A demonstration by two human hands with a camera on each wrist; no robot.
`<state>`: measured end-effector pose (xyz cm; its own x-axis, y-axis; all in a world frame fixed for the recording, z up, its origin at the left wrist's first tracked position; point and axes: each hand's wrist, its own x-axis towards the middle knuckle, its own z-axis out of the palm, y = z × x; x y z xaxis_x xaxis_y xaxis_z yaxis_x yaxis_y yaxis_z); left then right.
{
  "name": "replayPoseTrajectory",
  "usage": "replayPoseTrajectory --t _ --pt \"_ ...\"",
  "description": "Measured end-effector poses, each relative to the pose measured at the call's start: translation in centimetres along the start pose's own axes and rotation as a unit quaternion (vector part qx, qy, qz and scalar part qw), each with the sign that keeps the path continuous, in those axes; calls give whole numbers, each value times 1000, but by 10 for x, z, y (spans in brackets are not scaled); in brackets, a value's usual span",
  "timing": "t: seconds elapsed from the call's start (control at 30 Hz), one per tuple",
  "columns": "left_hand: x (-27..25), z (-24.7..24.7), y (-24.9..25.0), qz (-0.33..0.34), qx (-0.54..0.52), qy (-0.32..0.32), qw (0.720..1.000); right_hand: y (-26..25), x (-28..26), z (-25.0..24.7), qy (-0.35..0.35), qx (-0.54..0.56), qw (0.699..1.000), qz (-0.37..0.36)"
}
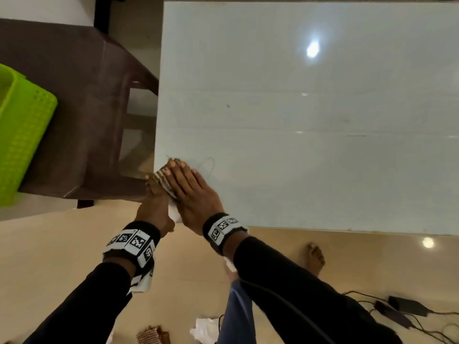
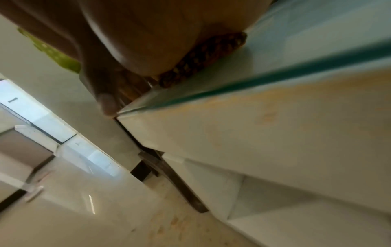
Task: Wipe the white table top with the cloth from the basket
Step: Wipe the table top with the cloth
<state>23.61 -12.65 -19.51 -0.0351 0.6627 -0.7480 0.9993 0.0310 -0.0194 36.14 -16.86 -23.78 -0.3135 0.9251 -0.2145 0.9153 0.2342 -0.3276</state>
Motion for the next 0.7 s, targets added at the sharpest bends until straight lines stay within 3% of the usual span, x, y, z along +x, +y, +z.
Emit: replayPoseTrajectory --t 0.03,0.1,0.2,0.33,0.4,0.5,0.57,0.6,0.7 --pt "-31 10 24 -16 14 0 1000 29 -34 -13 27 15 999 -8" --pt "-27 2 21 -39 40 -15 998 68 -33 -24 59 43 997 29" --pt "-20 4 22 -75 49 -7 996 160 -80 -30 122 41 978 166" --pt "-19 14 23 -96 58 23 993 281 -201 -41 138 10 932 334" --pt "-19 15 20 -88 47 41 994 312 -255 -43 151 39 906 393" --pt "-20 15 10 -65 12 47 997 302 -277 -32 177 97 824 530" --pt "-20 14 1 -50 2 48 998 272 -252 -23 188 86 796 569" --pt "-19 13 -2 -43 -5 46 998 251 -232 -19 193 76 801 562" --pt "-19 14 -11 -26 -44 48 998 156 -168 -7 171 49 882 435"
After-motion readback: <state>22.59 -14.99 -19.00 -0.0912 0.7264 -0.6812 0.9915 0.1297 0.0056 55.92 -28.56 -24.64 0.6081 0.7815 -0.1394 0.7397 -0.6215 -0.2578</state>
